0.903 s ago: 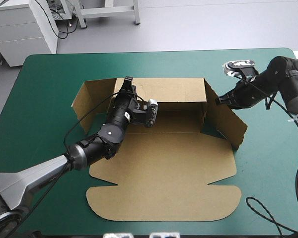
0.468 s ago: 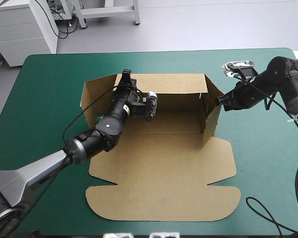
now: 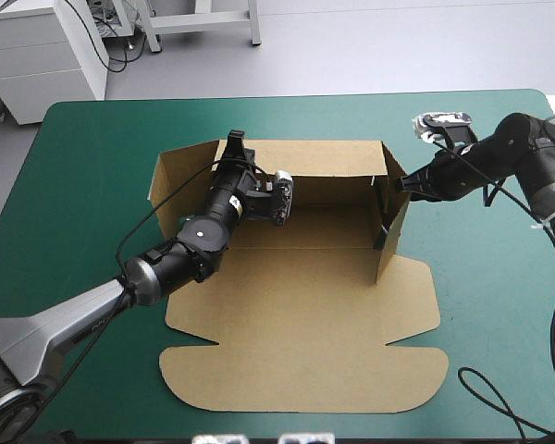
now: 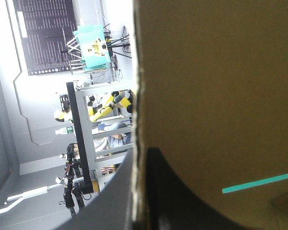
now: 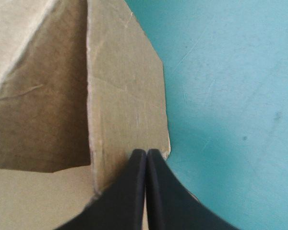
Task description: Fold the box
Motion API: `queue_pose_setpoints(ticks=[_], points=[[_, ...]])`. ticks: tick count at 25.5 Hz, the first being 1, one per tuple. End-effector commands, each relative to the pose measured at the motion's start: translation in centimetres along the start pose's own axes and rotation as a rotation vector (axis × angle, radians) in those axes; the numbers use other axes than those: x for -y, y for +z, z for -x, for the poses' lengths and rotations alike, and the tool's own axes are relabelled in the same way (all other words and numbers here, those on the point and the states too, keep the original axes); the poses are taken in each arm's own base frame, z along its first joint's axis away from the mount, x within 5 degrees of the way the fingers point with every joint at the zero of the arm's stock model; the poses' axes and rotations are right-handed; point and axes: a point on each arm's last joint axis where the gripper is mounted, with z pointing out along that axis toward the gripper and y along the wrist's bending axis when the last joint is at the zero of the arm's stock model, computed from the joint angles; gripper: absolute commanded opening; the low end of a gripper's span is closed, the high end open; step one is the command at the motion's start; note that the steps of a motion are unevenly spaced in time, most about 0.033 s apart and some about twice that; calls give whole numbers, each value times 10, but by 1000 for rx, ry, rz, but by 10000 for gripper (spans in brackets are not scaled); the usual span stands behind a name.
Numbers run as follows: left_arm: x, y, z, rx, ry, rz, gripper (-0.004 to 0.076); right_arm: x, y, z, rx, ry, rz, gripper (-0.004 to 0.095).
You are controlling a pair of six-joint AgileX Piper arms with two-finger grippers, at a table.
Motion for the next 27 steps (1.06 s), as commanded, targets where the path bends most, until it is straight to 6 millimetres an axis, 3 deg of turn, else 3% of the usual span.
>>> queue_pose_setpoints(ticks=[1,8,12,19,21,22,23,24,27], points=[[-27,-13,-4,-9,-16,92,18,-9,-11,1,99,-23,52,-4],[-26,-13,-4,-5,-15,89,18,-16,-14,-22,239,-59,56,-4],[-26,-13,-4,-5,-14,87,15,-20,-9,-38,246,-77,84,-4],[-26,-13,-4,-5,-10,89,15,-23,2,-49,224,-182,141,40],[-26,-13,-4,-5,-10,89,15,-22,2,-48,237,-208,126,157],[-26,-13,-4,-5,-10,89,15,-21,2,-47,240,-224,109,281],[-26,-13,-4,-5,-9,88,15,-21,3,-47,238,-226,106,338],[-26,-13,-4,-5,-9,88,15,-20,3,-48,231,-235,97,476],[-25,-13,-4,-5,-9,88,12,-11,4,-50,194,-297,-2,633]])
